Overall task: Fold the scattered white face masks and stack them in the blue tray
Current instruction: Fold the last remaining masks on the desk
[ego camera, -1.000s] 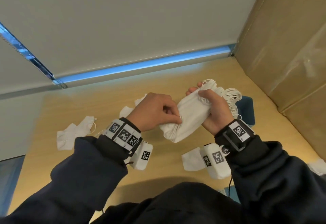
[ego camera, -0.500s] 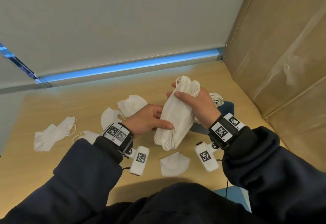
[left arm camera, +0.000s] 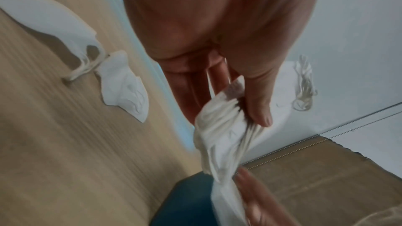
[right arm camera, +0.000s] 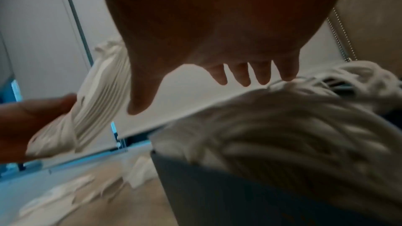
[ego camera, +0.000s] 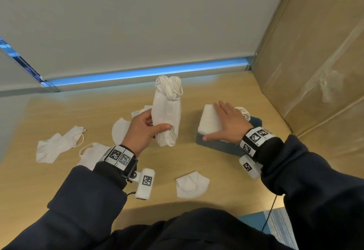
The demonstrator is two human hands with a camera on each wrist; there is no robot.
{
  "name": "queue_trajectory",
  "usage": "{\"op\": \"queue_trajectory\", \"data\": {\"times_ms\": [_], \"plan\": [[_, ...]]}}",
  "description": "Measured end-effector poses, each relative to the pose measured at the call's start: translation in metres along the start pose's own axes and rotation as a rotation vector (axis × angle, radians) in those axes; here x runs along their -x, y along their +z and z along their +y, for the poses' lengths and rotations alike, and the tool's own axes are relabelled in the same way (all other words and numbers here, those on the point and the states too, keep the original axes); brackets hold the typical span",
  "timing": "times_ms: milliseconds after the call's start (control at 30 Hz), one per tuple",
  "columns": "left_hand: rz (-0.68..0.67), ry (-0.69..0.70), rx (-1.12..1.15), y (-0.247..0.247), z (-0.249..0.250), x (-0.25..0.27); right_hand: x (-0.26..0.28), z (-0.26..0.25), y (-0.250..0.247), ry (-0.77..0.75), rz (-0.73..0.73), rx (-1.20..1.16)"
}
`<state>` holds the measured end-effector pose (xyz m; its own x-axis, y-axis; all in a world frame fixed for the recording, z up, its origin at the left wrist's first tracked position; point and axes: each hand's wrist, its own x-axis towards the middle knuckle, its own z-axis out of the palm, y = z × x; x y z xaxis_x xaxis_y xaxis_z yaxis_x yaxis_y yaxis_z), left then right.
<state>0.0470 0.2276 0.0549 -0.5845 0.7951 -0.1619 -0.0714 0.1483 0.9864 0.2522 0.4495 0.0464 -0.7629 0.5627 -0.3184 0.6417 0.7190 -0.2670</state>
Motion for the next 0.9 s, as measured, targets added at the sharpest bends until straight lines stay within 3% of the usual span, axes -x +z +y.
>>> {"op": "queue_trajectory", "data": {"times_ms": [233,433,700,900], "plan": [[0.066,0.018,-0.018,-0.001,-0.015,0.005,-0.007,-0.007,0.013,0.046,0.056,0.206],[0.078,0.031,-0.038,-0.002,-0.011,-0.007,-0.014,-0.004,0.006,0.030,-0.175,-0.020],[0.110,0.202,-0.193,-0.004,0.018,-0.041,-0.006,-0.035,0.017,-0.184,-0.145,0.034],[-0.011,0.210,-0.309,0.020,0.012,-0.049,-0.002,-0.068,0.032,-0.319,-0.157,0.069]]}}
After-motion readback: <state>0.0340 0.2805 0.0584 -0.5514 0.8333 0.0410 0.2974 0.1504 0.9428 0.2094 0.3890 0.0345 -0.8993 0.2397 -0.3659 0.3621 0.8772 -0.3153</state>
